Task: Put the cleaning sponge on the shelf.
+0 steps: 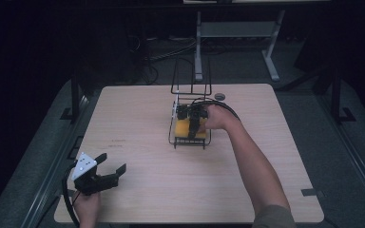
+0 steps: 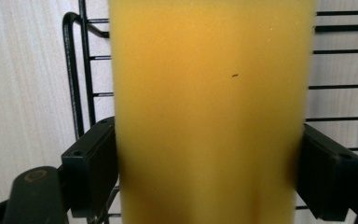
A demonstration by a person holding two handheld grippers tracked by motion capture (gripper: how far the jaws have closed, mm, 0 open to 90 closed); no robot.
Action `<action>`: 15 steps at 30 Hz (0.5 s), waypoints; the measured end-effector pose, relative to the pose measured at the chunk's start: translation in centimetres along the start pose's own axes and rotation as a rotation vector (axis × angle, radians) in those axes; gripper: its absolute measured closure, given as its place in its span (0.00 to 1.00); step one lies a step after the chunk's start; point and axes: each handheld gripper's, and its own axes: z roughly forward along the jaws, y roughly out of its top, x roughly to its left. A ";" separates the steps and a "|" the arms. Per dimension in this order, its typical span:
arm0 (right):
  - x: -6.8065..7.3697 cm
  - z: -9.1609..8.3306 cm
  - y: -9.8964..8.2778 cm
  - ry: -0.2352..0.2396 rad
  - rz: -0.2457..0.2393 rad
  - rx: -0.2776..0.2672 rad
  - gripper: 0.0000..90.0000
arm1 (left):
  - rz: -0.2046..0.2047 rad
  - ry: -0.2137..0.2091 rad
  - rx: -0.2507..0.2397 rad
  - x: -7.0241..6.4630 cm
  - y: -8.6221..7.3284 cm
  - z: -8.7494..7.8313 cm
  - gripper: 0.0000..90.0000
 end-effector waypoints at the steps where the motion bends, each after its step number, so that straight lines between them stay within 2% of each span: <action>1: 0.1 -0.2 0.0 -0.003 0.008 0.002 0.19 | 0.001 -0.002 0.002 0.0 0.0 0.0 0.14; 9: 0.2 -1.6 -0.3 -0.017 0.018 -0.025 0.18 | 0.008 -0.005 0.006 -0.2 0.0 0.1 0.14; 15: 0.8 -2.4 -0.3 -0.036 0.002 -0.036 0.18 | 0.006 -0.003 0.004 -0.3 0.0 0.1 0.14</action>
